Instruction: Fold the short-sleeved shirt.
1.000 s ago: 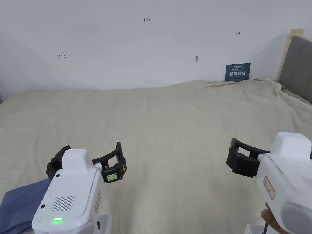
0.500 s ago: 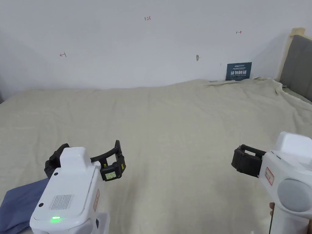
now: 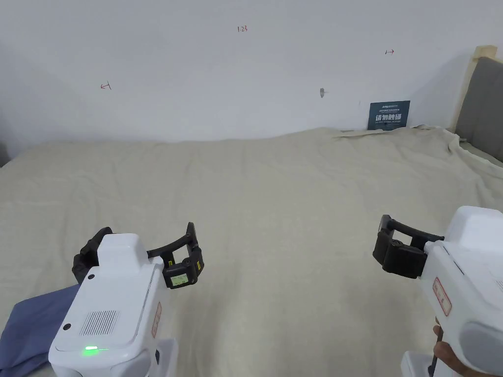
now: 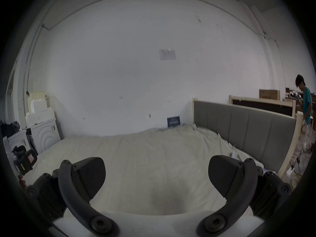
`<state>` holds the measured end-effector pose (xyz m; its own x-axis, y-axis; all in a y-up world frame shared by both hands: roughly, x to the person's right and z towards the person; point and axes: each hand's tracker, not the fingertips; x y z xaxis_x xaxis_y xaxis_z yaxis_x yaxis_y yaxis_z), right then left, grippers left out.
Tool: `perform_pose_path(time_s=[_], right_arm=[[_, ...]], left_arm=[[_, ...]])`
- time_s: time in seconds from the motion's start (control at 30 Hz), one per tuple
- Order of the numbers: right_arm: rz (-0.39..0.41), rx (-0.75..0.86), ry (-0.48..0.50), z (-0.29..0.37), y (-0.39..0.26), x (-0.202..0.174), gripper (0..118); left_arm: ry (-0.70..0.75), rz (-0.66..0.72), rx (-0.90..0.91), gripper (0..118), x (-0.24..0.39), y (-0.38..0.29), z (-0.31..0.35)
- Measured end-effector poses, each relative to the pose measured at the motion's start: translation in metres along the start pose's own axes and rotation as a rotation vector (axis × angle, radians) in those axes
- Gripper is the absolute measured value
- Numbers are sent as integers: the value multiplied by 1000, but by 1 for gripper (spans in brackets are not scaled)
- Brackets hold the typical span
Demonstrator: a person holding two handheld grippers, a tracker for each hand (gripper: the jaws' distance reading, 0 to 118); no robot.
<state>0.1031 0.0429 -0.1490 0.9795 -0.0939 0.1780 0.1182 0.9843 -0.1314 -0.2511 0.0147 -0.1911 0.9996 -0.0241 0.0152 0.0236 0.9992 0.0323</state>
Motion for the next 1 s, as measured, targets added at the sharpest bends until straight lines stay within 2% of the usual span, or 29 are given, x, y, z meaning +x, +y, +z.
perform_pose_path(time_s=[0.23,0.5,1.0], right_arm=[[69,98,-42,2,-8,-9,118],[142,187,-15,9,-14,-14,118],[146,198,6,8,-16,-9,118]], left_arm=[[4,6,8,118,0,0,1],[-2,-3,8,118,4,-1,1],[-6,-9,5,118,5,-3,2]])
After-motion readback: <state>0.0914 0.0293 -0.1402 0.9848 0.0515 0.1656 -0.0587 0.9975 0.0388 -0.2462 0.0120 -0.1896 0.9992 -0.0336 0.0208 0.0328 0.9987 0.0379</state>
